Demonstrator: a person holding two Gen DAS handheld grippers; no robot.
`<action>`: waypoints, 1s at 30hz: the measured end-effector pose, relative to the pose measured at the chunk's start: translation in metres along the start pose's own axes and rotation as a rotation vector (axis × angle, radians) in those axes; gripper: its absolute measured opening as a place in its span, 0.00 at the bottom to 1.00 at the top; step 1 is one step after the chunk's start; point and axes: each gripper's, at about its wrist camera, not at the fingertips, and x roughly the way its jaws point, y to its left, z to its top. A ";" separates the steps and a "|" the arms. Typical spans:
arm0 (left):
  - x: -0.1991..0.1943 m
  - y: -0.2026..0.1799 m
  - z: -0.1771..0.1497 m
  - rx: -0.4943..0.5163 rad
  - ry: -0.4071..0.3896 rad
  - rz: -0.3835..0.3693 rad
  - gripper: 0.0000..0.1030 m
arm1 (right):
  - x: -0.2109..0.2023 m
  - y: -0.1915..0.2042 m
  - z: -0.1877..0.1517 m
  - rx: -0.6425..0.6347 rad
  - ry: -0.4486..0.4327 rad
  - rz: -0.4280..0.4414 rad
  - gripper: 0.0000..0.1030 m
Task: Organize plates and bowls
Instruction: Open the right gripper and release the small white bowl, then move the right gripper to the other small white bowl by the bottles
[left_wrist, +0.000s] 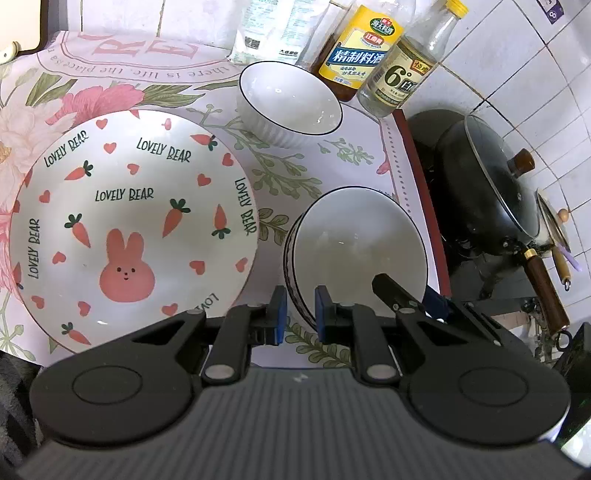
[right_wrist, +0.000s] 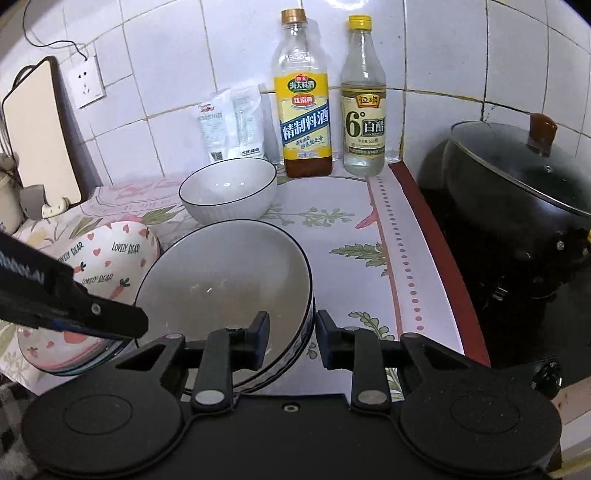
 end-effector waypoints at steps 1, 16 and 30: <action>-0.001 0.001 0.001 0.001 -0.003 -0.002 0.14 | -0.001 -0.001 -0.001 0.007 -0.002 0.006 0.32; -0.052 0.007 0.037 0.114 -0.148 -0.044 0.18 | -0.048 -0.008 0.055 0.176 -0.059 0.187 0.54; -0.011 -0.005 0.105 0.228 -0.244 0.115 0.30 | 0.067 -0.033 0.123 0.471 0.138 0.335 0.61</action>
